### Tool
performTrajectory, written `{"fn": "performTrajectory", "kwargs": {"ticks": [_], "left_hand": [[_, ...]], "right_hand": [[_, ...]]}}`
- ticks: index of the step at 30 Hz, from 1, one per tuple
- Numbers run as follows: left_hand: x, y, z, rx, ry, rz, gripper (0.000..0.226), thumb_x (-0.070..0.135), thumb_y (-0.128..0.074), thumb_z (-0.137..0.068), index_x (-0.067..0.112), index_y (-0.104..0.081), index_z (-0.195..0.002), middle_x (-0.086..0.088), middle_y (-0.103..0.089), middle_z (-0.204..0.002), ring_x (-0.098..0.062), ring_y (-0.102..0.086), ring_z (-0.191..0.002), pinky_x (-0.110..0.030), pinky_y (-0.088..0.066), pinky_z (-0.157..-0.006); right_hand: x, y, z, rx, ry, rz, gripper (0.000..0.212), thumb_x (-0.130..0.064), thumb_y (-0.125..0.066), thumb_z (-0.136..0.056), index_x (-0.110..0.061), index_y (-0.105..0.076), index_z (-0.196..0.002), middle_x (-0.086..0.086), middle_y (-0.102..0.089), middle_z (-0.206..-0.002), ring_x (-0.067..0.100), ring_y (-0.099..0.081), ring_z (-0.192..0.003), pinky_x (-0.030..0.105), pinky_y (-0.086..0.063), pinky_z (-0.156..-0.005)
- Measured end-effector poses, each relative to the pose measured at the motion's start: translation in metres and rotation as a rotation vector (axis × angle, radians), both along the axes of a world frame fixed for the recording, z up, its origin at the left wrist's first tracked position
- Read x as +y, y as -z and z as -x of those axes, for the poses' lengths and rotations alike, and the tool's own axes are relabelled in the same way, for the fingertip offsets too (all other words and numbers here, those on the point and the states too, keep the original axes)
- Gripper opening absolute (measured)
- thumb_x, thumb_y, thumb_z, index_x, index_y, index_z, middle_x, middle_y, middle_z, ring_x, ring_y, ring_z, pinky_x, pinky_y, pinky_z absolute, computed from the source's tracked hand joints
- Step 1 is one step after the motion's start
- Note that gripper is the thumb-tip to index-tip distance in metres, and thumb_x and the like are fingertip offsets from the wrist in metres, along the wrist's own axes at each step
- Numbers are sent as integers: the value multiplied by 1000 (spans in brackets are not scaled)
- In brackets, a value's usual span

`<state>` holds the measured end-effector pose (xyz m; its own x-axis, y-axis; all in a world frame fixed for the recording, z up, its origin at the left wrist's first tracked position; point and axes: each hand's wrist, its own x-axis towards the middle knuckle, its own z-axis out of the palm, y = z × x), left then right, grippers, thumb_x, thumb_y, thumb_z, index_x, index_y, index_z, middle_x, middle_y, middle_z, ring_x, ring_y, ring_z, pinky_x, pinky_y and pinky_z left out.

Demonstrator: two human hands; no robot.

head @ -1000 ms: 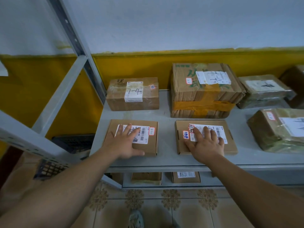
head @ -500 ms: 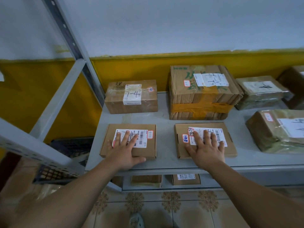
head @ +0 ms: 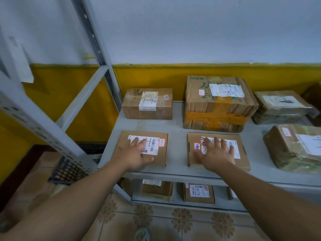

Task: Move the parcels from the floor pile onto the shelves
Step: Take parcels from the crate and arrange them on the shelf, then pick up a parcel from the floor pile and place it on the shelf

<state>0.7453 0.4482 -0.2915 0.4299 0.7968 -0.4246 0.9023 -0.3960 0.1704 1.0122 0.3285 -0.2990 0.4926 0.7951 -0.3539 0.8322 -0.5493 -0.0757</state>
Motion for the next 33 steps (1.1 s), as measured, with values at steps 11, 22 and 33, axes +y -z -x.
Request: {"fn": "performTrajectory", "kwargs": {"ticks": [11,22,33], "left_hand": [[-50,-76,69,-157,-70,-109,69,58,-54,-84,39,-30,-146,4,-35,-152,-26,-32,-137,-53,-29,-111],[-115,-91,278,-92,-68,-11,76,53,-53,-93,33,-12,-154,4,-4,-163,-22,-2,-150,-44,-16,-120],[-135,-67,478,-77,-345,57,77,49,-53,-94,25,-13,-155,-5,-15,-161,-24,-15,-147,-33,-20,-117]], "right_hand": [[19,-81,76,-35,-251,-146,78,-68,-29,-95,-22,-20,-156,9,-18,-163,31,-13,-150,51,-13,-120],[3,-92,291,72,-436,-153,73,-66,-34,-95,-20,-29,-152,11,-33,-156,33,-33,-140,48,-28,-114],[40,-75,484,120,-650,-43,77,-69,-35,-95,-21,-23,-155,10,-37,-152,33,-39,-135,46,-42,-106]]}}
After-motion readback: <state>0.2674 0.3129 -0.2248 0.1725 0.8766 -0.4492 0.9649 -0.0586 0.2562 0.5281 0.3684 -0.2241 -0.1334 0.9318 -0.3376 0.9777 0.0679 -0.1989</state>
